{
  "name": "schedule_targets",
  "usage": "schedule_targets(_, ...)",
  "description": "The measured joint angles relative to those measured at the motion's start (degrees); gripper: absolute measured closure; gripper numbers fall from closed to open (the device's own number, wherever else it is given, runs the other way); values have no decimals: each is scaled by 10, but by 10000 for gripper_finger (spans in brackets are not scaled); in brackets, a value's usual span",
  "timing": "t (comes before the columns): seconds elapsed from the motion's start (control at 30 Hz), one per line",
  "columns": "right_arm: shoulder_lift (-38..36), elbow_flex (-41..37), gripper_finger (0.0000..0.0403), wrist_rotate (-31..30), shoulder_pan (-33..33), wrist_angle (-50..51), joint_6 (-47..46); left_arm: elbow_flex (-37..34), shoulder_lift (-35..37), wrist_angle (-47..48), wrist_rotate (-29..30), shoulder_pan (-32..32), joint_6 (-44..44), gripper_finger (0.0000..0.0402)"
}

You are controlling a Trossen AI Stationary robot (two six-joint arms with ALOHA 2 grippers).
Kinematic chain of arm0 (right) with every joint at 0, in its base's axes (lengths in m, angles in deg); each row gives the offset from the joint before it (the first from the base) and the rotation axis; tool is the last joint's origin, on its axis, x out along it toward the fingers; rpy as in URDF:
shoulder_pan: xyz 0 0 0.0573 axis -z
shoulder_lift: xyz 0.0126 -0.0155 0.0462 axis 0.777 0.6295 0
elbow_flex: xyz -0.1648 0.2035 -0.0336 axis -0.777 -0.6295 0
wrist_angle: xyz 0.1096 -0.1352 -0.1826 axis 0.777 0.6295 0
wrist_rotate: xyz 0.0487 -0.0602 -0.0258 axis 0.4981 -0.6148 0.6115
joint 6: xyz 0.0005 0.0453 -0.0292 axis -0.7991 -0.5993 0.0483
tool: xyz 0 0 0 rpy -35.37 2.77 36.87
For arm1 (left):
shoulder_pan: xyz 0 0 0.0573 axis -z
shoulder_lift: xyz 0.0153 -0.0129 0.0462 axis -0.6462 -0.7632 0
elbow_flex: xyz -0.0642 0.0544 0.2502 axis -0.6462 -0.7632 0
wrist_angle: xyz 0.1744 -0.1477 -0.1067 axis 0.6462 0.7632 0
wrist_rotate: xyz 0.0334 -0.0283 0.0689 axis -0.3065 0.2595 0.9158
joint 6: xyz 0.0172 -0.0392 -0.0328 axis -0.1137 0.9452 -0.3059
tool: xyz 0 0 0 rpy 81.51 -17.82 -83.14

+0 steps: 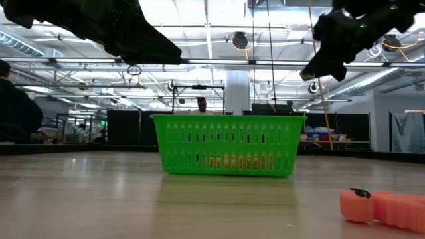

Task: Sort Halloween decoration
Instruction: Put the gray skull toy into the black basket

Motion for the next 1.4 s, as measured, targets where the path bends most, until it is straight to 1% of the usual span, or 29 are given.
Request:
schedule_targets(0.1,-43,-56,344,1,-32,-86,-18,0,0,0,0,0,1,201)
schedule_targets(0.2,-62,-111,344,1,-63,-173,-17,0,0,0,0,0,0,201)
schedule_targets(0.4,-52,-193,344,0,-112,-372,19,0,0,-5,0,0,1,201)
schedule_targets(0.5,-41,-216,344,0,-134,-451,50,0,0,-9,0,0,1,201)
schedule_targets(0.6,-29,-230,344,-2,-150,-504,85,0,0,-18,0,0,0,201)
schedule_targets(0.73,-14,-232,344,-3,-166,-534,126,0,0,-18,0,0,0,201)
schedule_targets(0.87,-1,-232,344,-3,-176,-542,148,0,0,-18,0,0,0,201)
schedule_targets(1.4,12,-232,344,-4,-180,-542,146,0,0,-17,0,0,0,201)
